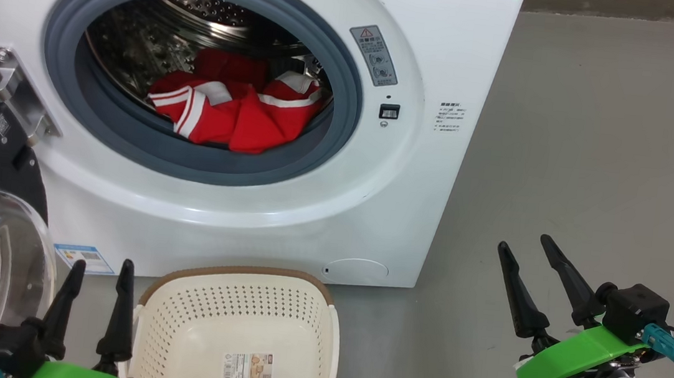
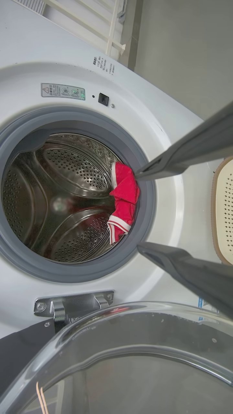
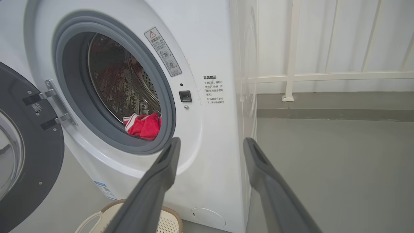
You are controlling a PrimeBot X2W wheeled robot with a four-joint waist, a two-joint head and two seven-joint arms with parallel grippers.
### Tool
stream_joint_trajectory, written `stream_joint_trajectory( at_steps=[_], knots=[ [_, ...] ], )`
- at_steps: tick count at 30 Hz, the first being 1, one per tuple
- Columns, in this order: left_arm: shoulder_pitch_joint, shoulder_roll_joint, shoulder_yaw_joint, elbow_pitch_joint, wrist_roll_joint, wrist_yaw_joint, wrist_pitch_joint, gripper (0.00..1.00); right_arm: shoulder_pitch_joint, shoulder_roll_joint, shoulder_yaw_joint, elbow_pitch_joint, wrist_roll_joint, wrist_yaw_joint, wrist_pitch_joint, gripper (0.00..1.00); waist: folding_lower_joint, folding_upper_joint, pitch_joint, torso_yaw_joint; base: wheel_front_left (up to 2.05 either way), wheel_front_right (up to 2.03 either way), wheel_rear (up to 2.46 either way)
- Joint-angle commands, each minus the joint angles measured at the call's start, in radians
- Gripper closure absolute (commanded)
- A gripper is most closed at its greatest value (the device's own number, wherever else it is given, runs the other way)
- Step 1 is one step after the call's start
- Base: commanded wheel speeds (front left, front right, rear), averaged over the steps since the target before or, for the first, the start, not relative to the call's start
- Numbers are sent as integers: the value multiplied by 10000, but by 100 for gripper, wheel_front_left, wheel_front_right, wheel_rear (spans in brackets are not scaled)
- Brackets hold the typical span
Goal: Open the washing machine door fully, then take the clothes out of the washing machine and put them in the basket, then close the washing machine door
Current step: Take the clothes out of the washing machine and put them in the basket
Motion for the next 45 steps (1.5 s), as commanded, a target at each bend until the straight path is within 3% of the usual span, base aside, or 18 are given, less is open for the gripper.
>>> stream_joint_trajectory(
  at_steps=[1,45],
  knots=[
    [-379,177,387,-179,80,7,-124,0,-233,-55,192,-262,-71,16,-122,0,0,-1,2,2,0,0,0],
    [-458,59,500,-138,317,20,-124,0,-317,-61,139,-304,-131,16,-122,0,0,-1,199,-11,0,0,0]
  ],
)
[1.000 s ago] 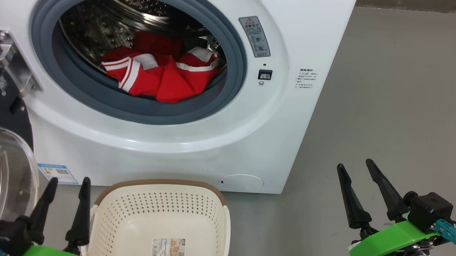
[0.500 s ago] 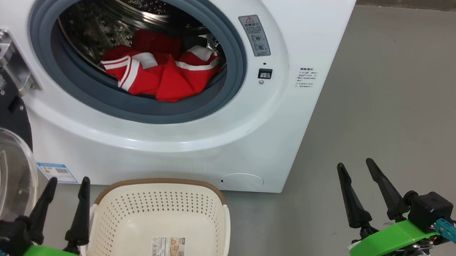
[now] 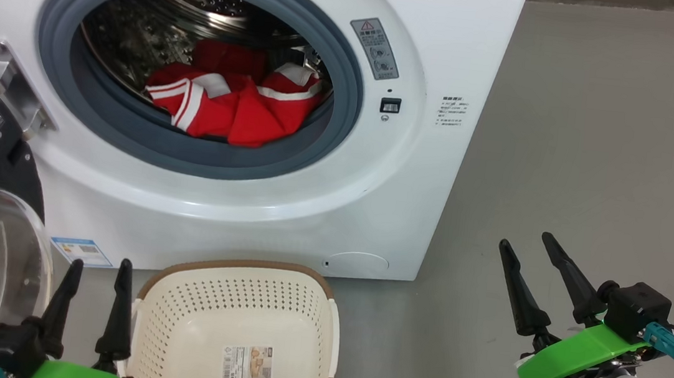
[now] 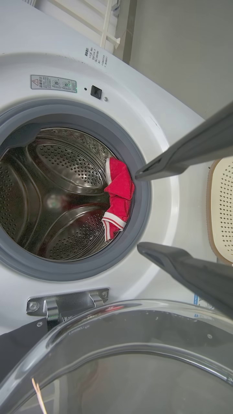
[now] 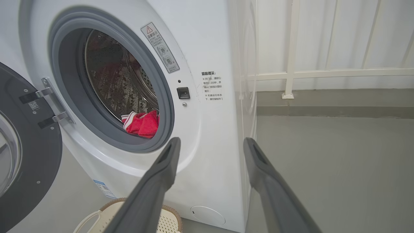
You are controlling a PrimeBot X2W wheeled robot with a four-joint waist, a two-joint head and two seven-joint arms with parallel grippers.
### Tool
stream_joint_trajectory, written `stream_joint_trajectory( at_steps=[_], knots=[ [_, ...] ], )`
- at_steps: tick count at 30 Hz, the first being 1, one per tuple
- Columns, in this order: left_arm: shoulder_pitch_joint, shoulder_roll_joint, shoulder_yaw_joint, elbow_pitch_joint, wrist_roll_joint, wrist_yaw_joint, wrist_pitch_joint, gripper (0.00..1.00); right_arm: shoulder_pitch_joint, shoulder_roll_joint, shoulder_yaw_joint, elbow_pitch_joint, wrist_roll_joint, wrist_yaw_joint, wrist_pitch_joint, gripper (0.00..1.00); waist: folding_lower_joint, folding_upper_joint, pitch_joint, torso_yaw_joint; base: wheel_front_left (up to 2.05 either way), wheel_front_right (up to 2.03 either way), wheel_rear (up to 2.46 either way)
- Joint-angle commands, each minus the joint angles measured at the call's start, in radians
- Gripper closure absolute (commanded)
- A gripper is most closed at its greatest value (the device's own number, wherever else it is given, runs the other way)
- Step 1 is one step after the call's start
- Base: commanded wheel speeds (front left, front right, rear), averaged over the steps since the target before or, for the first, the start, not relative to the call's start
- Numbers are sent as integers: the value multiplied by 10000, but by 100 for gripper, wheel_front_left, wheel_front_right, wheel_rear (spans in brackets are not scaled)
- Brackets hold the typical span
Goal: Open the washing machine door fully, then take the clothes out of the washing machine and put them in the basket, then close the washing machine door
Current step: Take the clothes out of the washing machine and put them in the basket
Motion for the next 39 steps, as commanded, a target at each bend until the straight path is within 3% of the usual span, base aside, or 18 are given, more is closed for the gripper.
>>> stream_joint_trajectory(
  at_steps=[1,18,39],
  knots=[
    [-463,140,388,-256,58,6,-124,0,-306,-59,173,-274,-133,16,-122,0,0,0,48,-15,0,0,0],
    [-1372,268,275,-352,113,-68,-120,0,-640,12,17,-491,-236,16,-122,0,0,0,1142,-262,0,0,0],
    [-4410,616,-58,463,352,-12,945,0,-1178,414,-223,-731,-419,16,-122,0,0,0,3027,-660,0,0,0]
  ],
)
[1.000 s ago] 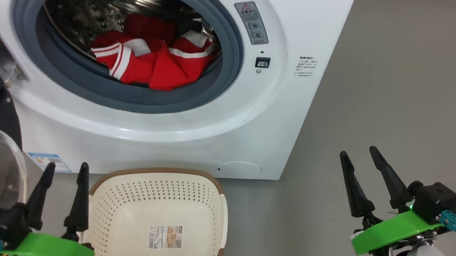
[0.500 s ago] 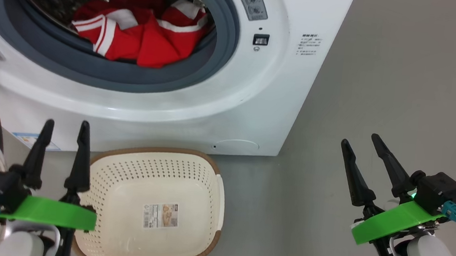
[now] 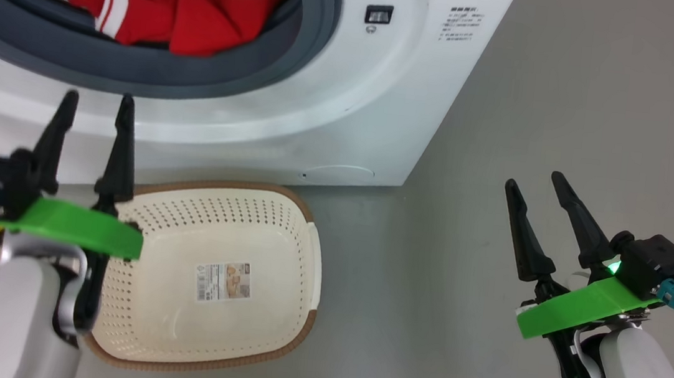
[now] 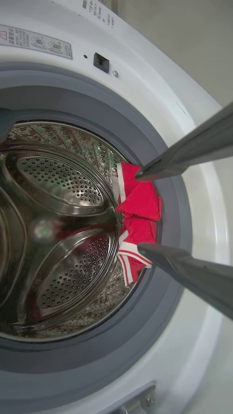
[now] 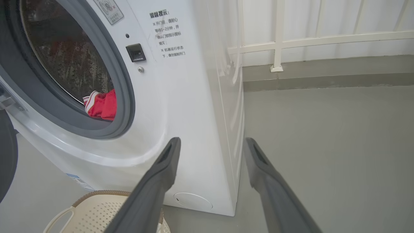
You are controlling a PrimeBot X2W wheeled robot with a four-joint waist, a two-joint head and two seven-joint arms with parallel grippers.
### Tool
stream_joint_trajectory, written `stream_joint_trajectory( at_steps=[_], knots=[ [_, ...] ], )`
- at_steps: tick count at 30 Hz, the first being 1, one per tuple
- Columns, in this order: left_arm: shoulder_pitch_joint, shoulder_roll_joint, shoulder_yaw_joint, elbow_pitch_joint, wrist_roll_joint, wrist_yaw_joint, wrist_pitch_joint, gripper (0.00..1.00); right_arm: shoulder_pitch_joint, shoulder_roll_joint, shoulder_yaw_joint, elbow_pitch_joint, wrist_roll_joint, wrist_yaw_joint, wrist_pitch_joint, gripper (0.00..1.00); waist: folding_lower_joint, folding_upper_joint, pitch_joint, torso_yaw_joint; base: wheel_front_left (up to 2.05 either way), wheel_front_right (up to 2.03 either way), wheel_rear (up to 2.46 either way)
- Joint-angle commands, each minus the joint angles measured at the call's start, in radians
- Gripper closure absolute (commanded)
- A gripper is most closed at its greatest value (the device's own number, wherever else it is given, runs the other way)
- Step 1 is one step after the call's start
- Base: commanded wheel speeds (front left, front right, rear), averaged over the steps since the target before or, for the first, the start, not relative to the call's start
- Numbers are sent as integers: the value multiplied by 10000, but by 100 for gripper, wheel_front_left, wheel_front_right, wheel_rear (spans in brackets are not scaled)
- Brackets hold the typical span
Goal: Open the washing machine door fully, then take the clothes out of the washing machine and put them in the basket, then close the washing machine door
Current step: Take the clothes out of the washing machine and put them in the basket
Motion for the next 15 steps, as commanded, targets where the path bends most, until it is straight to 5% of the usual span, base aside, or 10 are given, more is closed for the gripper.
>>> stream_joint_trajectory(
  at_steps=[1,15],
  knots=[
    [-536,328,271,-61,107,-25,61,0,-144,52,141,-286,-64,16,-120,0,0,0,341,-99,0,0,0],
    [-2964,470,148,1854,-10,-302,591,0,-421,184,-84,-436,-156,16,-120,0,0,0,1380,-311,0,0,0]
  ],
)
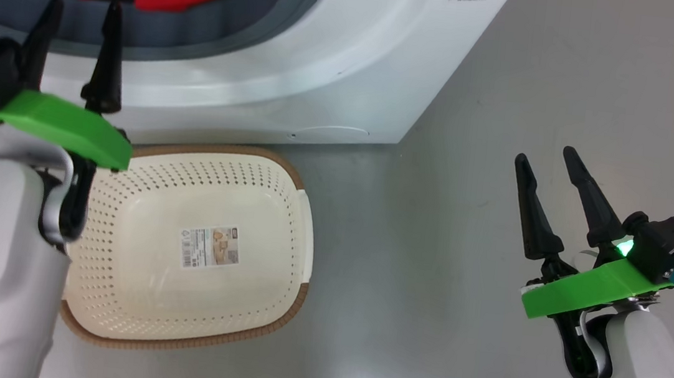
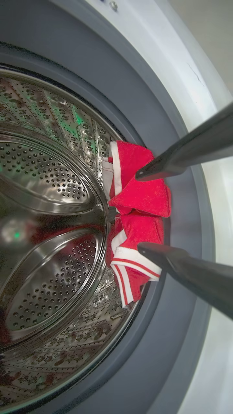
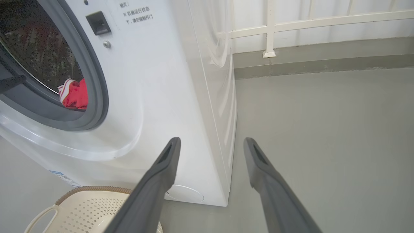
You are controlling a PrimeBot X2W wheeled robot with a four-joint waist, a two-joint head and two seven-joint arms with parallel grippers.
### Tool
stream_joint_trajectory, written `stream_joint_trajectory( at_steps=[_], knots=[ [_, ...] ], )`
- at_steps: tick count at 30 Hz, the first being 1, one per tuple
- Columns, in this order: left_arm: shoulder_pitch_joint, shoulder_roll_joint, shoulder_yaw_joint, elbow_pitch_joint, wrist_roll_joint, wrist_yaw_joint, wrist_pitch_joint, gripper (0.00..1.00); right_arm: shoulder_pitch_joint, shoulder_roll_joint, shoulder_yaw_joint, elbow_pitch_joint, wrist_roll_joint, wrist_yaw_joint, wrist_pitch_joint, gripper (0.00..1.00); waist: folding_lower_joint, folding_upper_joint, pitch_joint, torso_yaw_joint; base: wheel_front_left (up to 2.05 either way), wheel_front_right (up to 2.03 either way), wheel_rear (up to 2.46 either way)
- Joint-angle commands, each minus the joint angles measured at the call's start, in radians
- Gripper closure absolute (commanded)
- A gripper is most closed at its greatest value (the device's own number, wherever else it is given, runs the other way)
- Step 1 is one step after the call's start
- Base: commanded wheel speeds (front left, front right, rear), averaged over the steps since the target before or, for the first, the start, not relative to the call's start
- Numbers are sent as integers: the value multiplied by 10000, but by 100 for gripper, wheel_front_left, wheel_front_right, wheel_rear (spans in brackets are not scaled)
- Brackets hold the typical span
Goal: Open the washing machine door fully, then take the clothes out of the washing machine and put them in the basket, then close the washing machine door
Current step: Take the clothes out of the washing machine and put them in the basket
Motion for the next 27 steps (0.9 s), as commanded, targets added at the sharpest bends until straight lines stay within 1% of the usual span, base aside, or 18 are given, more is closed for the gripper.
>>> stream_joint_trajectory(
  at_steps=[1,8,17,27],
  knots=[
    [-310,418,259,-129,-23,-42,32,0,-47,62,198,-256,-81,16,-120,0,-1,0,223,-123,0,0,0],
    [-1751,370,5,1089,56,-184,278,0,-209,175,197,-297,-99,16,-120,0,-1,0,642,-323,0,0,0],
    [-3396,265,-198,2640,65,-324,372,0,-338,332,251,-302,-87,16,-120,0,-1,0,920,-642,0,0,0],
    [-4981,353,-480,4414,206,-381,855,0,-434,461,367,-297,-55,16,-120,0,-1,0,1250,-1102,0,0,0]
  ],
)
